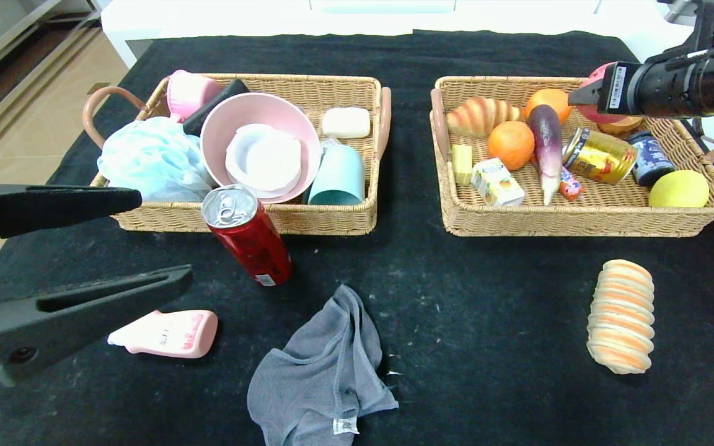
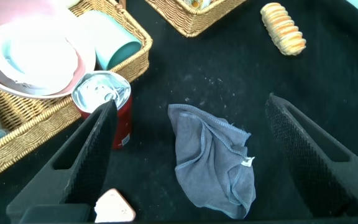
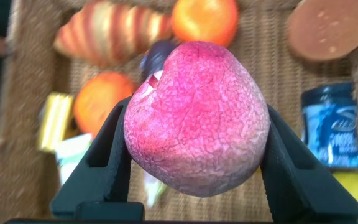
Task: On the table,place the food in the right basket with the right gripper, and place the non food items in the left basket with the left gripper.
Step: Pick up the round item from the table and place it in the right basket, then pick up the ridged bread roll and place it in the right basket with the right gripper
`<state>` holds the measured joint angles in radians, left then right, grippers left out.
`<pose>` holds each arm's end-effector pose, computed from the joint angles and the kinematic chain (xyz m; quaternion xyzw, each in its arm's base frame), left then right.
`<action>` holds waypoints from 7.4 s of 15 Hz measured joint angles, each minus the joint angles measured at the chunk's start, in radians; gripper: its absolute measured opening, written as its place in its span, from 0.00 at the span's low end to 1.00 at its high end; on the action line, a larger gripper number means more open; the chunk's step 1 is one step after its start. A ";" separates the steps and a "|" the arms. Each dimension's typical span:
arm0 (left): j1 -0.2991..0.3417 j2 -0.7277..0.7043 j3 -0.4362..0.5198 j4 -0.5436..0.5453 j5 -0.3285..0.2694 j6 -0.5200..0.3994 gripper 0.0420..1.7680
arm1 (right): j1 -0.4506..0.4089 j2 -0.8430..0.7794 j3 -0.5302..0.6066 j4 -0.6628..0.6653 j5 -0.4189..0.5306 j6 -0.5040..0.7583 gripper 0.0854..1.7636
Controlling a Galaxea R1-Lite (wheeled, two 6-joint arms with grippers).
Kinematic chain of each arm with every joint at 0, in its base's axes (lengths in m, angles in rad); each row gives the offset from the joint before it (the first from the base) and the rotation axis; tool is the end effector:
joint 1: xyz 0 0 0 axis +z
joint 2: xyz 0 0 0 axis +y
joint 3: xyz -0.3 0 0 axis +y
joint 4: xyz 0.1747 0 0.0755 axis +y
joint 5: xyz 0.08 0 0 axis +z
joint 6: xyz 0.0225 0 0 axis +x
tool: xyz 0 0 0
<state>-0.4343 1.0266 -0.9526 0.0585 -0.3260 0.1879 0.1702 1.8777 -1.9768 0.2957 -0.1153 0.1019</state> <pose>0.1103 -0.0591 0.3057 0.0905 0.0311 -0.3748 0.9221 0.3527 0.0580 0.3584 0.0367 0.0984 0.0223 0.9942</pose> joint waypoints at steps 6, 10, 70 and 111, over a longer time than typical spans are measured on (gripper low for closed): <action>0.000 0.001 0.000 0.000 0.000 0.000 0.97 | -0.045 0.089 0.000 -0.180 -0.004 0.004 0.67; 0.000 0.001 0.000 0.000 0.000 0.000 0.97 | -0.055 0.103 0.001 -0.196 -0.037 0.005 0.69; -0.020 0.001 0.014 0.001 0.001 0.001 0.97 | 0.081 -0.262 0.647 0.435 0.029 0.447 0.96; -0.020 -0.004 0.014 0.004 0.001 0.000 0.97 | 0.107 -0.341 0.466 0.451 0.036 0.389 0.17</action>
<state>-0.4540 1.0221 -0.9389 0.0626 -0.3247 0.1879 0.2770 1.5370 -1.5104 0.7470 -0.0791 0.4911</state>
